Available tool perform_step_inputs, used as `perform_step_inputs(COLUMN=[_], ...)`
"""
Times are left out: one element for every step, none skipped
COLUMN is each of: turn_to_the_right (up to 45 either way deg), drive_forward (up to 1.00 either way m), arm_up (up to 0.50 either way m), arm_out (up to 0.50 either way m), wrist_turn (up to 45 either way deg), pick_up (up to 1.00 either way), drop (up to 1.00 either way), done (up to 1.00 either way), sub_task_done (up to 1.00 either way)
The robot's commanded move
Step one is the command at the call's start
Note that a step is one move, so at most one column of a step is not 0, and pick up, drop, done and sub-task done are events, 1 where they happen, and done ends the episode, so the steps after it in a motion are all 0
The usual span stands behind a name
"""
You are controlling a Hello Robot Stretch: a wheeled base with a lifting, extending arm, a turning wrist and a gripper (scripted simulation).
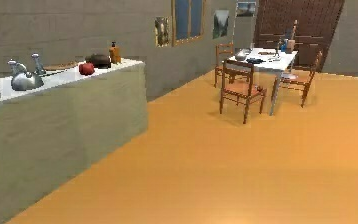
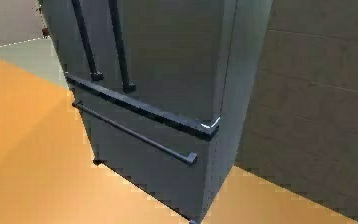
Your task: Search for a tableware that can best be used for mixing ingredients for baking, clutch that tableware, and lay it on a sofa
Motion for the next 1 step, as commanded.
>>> perform_step_inputs(turn_to_the_right=[0.0], drive_forward=[1.0], arm_up=[0.0], arm_out=[0.0], wrist_turn=[0.0], pick_up=[0.0], drop=[0.0], done=[0.0], sub_task_done=[0.0])
